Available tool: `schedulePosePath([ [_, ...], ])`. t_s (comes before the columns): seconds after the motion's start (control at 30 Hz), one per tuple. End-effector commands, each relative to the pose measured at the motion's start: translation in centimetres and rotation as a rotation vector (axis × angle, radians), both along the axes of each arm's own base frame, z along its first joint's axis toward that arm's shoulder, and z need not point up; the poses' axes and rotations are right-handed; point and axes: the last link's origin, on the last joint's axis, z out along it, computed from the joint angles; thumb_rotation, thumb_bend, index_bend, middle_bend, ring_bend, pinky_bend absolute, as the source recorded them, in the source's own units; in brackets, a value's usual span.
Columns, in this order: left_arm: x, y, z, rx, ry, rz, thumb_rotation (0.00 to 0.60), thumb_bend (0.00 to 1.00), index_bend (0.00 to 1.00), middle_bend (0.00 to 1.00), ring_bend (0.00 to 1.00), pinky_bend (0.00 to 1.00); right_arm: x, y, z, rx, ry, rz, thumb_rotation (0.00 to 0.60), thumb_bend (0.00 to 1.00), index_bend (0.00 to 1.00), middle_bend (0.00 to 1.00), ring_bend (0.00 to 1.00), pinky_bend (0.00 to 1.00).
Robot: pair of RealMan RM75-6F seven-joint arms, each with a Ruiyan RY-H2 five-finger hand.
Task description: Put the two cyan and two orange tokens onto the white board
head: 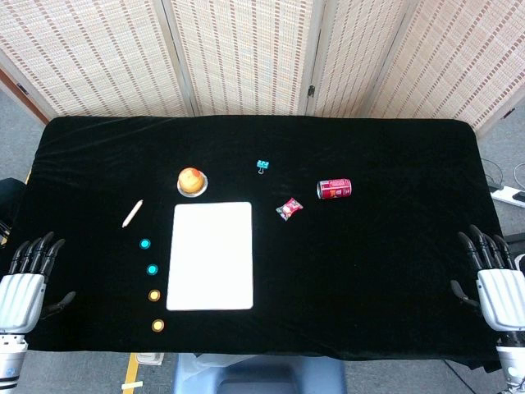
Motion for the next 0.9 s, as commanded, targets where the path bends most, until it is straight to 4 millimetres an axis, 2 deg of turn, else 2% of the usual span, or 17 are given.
schedulePosePath([
  [0.03,0.0,0.0,0.0,-0.001,-0.001,0.0,0.6,0.23,0.13,0.04,0.03,0.0,-0.1,0.0,0.0,0.001,-0.003,-0.003,0.6,0.36,0.0,0.03,0.08,0.04],
  [0.33,0.1,0.1,-0.2,-0.007,-0.001,-0.002,0.6,0.23,0.14,0.05,0.03,0.0,-0.2,0.1,0.2,-0.002,-0.009,0.0,0.6,0.36,0.0,0.03,0.08,0.04],
  [0.53,0.5,0.8,-0.1,-0.016,-0.001,-0.029,0.6,0.23,0.19,0.06,0.04,0.0,-0.1,0.2,0.8,-0.025,-0.01,0.009,0.6,0.36,0.0,0.03,0.09,0.04],
  [0.7,1.6,2.4,-0.2,-0.066,-0.014,-0.096,0.6,0.24,0.28,0.09,0.07,0.0,0.2,0.1,1.5,-0.041,0.004,0.023,0.6,0.36,0.0,0.03,0.09,0.04],
  [0.9,3.2,5.9,-1.1,-0.144,-0.027,-0.176,0.6,0.27,0.33,0.14,0.1,0.0,0.5,0.0,1.7,-0.037,0.007,0.028,0.6,0.36,0.0,0.03,0.08,0.04],
])
